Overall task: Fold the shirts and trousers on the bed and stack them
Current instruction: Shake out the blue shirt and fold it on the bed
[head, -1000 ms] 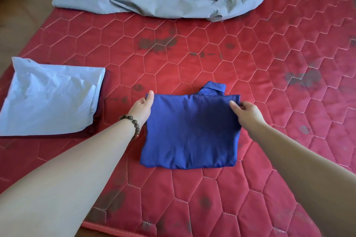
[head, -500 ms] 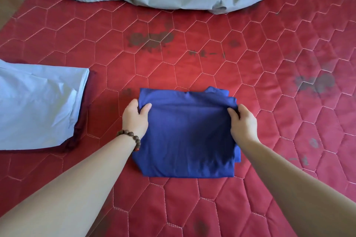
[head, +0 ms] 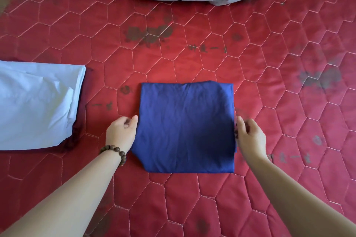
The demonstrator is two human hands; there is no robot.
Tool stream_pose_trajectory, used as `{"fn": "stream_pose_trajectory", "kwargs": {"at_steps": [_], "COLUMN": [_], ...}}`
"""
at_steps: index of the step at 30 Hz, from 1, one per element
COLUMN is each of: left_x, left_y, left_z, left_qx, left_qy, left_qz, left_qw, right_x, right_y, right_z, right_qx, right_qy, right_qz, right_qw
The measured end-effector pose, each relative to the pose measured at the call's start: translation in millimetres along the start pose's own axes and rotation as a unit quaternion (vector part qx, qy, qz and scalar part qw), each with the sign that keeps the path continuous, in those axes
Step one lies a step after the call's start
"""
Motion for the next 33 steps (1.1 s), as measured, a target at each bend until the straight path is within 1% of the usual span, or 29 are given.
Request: {"fn": "stream_pose_trajectory", "kwargs": {"at_steps": [2,4,5,7,8,10,11,12,14,15,17,18,20,21,22,23,24,25,26,27,28,30,31,32,33], "left_x": [9,15,17,20,20,22,21,20,10,6,-4,-8,-16,-19,-24,-35,-55,-80,-108,-135,-159,-196,-209,-219,-224], "left_y": [11,21,26,31,32,33,32,31,30,31,33,34,37,37,36,37,40,46,57,71,88,121,135,146,153], "left_z": [-3,-9,-12,-16,-18,-18,-17,-14,-10,-10,-17,-22,-29,-26,-20,-13,-10,-14,-25,-43,-64,-109,-128,-145,-159], "left_qx": [0.063,0.134,0.163,0.194,0.198,0.182,0.162,0.131,0.081,0.075,0.092,0.105,0.11,0.085,0.043,-0.005,-0.04,-0.049,-0.03,0.013,0.06,0.15,0.186,0.219,0.252], "left_qy": [0.001,0.023,0.035,0.072,0.095,0.138,0.141,0.123,0.081,0.086,0.118,0.115,0.06,0.006,-0.061,-0.113,-0.132,-0.125,-0.113,-0.122,-0.154,-0.228,-0.256,-0.287,-0.322], "left_qz": [-0.004,-0.002,0.009,0.038,0.054,0.097,0.105,0.09,0.048,0.045,0.056,0.054,0.039,0.034,0.019,-0.021,-0.095,-0.19,-0.288,-0.383,-0.47,-0.606,-0.661,-0.702,-0.723], "left_qw": [0.998,0.991,0.986,0.978,0.974,0.969,0.971,0.98,0.992,0.992,0.987,0.986,0.991,0.996,0.997,0.993,0.986,0.973,0.951,0.916,0.867,0.748,0.681,0.613,0.556], "right_x": [-3,-6,-7,-5,-3,-2,-1,-2,-4,-4,-6,-8,-13,-15,-17,-18,-18,-19,-19,-19,-19,-19,-19,-19,-19], "right_y": [18,32,36,37,35,30,29,27,20,16,10,9,8,7,6,7,8,10,13,15,17,16,16,16,16], "right_z": [-5,-12,-15,-15,-12,1,6,8,2,-3,-9,-11,-12,-11,-10,-9,-10,-13,-16,-20,-23,-28,-31,-32,-33], "right_qx": [0.063,0.125,0.143,0.141,0.117,0.037,0.003,-0.01,0.02,0.044,0.083,0.095,0.092,0.08,0.065,0.054,0.05,0.057,0.07,0.084,0.096,0.112,0.119,0.125,0.127], "right_qy": [0.03,0.065,0.076,0.09,0.085,0.07,0.073,0.082,0.073,0.057,0.02,0.005,0.007,0.02,0.041,0.061,0.075,0.083,0.089,0.097,0.107,0.123,0.125,0.125,0.121], "right_qz": [0.028,0.035,0.036,0.044,0.046,0.033,0.031,0.029,0.018,0.013,-0.022,-0.043,-0.069,-0.076,-0.081,-0.086,-0.092,-0.096,-0.099,-0.101,-0.099,-0.087,-0.081,-0.076,-0.073], "right_qw": [0.997,0.989,0.986,0.985,0.988,0.996,0.997,0.996,0.997,0.997,0.996,0.994,0.993,0.994,0.994,0.993,0.992,0.99,0.989,0.987,0.985,0.982,0.982,0.981,0.982]}}
Point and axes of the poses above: each hand's wrist, its own y-axis away from the middle knuckle, its own z-axis out of the back of the hand, x = y × z, the point moved 8 cm from there along -y, towards the middle knuckle, and after that the axes turned 13 degrees about -x, right-handed, at the moved point
